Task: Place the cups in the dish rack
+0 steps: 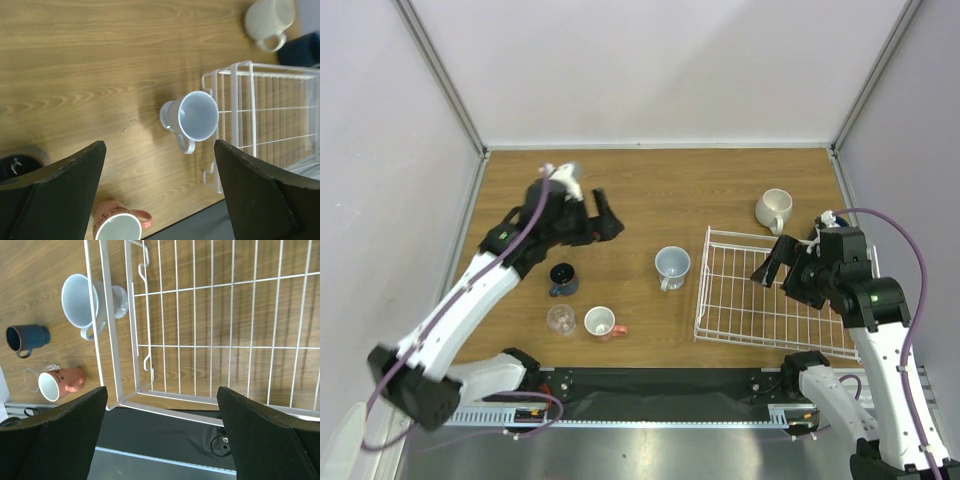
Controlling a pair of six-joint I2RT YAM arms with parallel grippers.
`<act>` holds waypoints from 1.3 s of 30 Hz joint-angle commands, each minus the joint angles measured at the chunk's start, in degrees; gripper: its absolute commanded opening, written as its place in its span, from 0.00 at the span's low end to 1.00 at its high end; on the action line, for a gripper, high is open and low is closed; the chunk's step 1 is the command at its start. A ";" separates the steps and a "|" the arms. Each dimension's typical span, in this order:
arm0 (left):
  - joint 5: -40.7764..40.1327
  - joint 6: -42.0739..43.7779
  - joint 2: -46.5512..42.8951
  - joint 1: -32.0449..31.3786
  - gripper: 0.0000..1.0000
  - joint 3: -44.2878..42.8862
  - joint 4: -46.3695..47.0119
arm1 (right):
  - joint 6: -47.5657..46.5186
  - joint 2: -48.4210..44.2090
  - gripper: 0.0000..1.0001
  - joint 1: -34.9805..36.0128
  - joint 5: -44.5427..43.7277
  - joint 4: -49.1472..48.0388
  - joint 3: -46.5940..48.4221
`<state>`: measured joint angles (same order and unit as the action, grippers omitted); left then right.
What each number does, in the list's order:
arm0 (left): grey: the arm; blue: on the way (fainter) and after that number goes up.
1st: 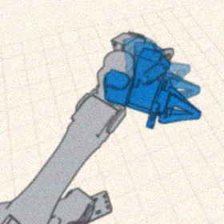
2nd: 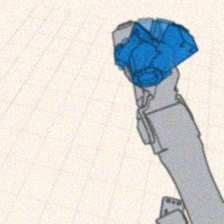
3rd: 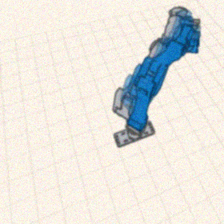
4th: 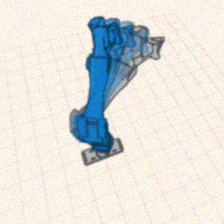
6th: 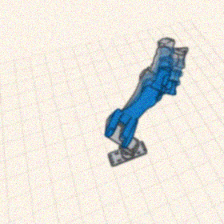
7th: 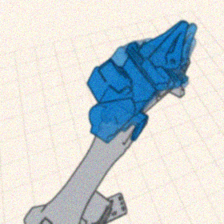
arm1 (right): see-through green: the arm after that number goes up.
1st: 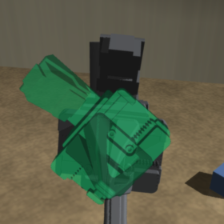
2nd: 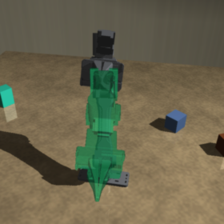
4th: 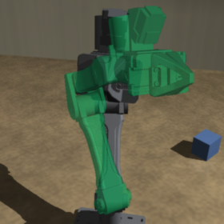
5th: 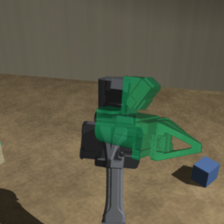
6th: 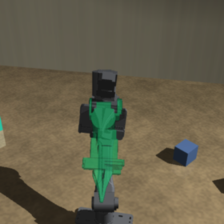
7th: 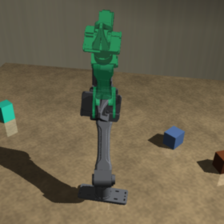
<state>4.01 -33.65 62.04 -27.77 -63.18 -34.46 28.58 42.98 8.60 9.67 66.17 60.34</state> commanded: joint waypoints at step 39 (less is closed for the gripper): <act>-0.32 2.89 46.94 -15.74 0.51 -28.84 -11.42 | -1.24 -2.29 1.00 -0.52 0.35 6.51 2.15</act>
<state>1.74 -29.98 108.16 -43.07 -92.03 -47.35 28.38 41.23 8.23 10.92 71.70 60.55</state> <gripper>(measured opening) 0.512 0.994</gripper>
